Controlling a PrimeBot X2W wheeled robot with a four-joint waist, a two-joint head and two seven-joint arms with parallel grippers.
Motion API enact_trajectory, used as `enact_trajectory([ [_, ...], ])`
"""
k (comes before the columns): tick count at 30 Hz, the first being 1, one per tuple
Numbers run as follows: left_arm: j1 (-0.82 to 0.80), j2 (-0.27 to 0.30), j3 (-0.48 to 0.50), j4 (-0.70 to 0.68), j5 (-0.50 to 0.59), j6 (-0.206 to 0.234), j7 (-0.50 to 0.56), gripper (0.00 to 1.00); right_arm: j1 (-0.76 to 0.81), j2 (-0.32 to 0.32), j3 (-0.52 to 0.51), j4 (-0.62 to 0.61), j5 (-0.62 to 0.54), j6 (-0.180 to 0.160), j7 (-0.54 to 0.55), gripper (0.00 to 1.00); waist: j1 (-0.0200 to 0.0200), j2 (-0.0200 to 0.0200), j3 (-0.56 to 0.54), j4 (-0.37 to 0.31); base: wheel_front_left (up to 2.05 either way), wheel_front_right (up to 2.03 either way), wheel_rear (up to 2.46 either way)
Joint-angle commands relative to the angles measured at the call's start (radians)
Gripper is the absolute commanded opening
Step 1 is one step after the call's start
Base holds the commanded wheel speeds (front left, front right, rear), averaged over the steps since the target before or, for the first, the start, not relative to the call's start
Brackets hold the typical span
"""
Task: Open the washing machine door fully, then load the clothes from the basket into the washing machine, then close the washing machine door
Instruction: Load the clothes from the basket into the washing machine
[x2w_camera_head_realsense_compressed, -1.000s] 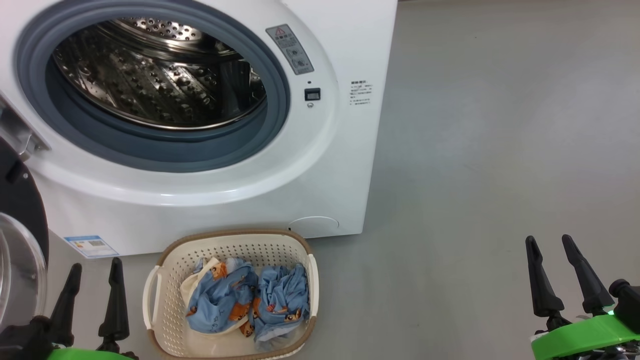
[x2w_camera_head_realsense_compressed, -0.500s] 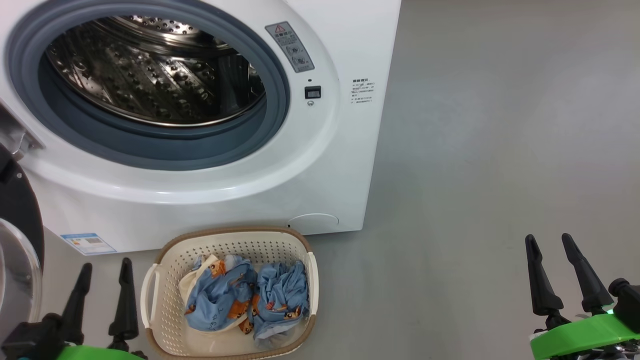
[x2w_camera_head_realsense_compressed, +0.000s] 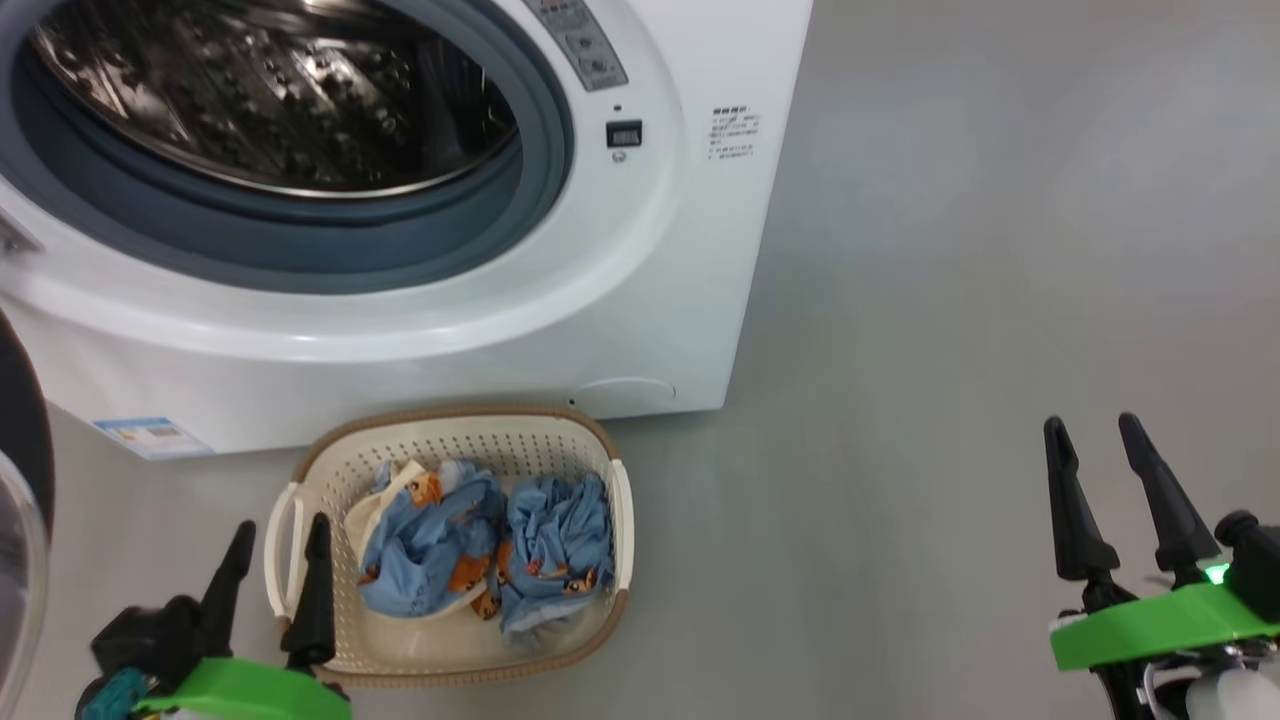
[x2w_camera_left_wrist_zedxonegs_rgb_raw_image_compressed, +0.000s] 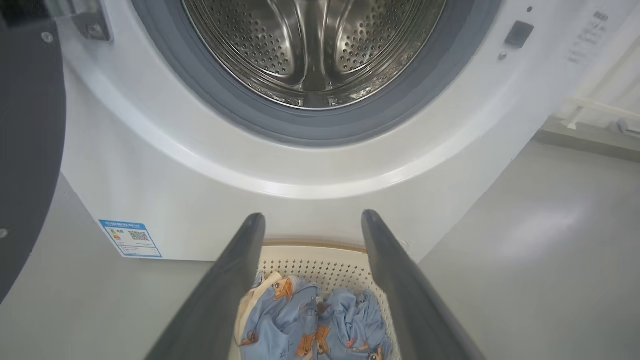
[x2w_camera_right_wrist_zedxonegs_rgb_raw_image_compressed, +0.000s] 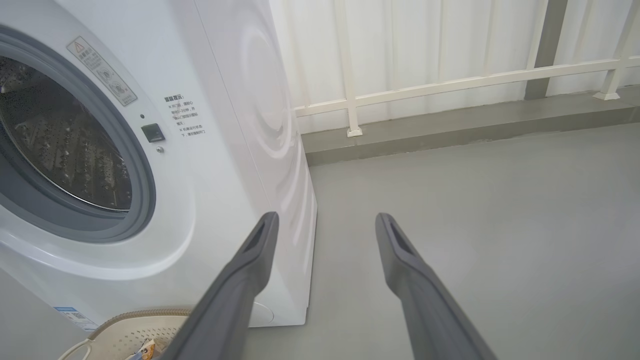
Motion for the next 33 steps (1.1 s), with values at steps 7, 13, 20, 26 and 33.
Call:
enact_trajectory([
  [7,-0.128,0.01,-0.017,0.153,-0.007,0.001,-0.006,1.0,-0.074,0.001,0.029,-0.032,-0.008,0.006,-0.012,1.0,0.0,0.0,0.107,-0.01,0.0,0.0,0.0],
  [13,-0.215,0.019,-0.066,0.286,-0.016,0.001,-0.006,1.0,-0.117,0.012,0.04,-0.039,-0.011,0.006,-0.012,1.0,0.0,0.0,0.178,-0.02,0.0,0.0,0.0],
  [20,-0.332,0.033,-0.148,0.455,-0.027,0.001,-0.006,1.0,-0.161,0.022,0.05,-0.044,-0.015,0.006,-0.012,1.0,0.0,0.0,0.252,-0.028,0.0,0.0,0.0],
  [26,-0.421,0.04,-0.237,0.589,-0.035,0.001,-0.006,1.0,-0.193,0.03,0.062,-0.05,-0.017,0.006,-0.012,1.0,0.0,0.0,0.304,-0.038,0.0,0.0,0.0],
  [33,-0.534,0.058,-0.308,0.724,-0.054,0.001,0.01,1.0,-0.23,0.038,0.075,-0.063,-0.021,0.006,-0.012,1.0,0.0,0.0,0.373,-0.054,0.0,0.0,0.0],
])
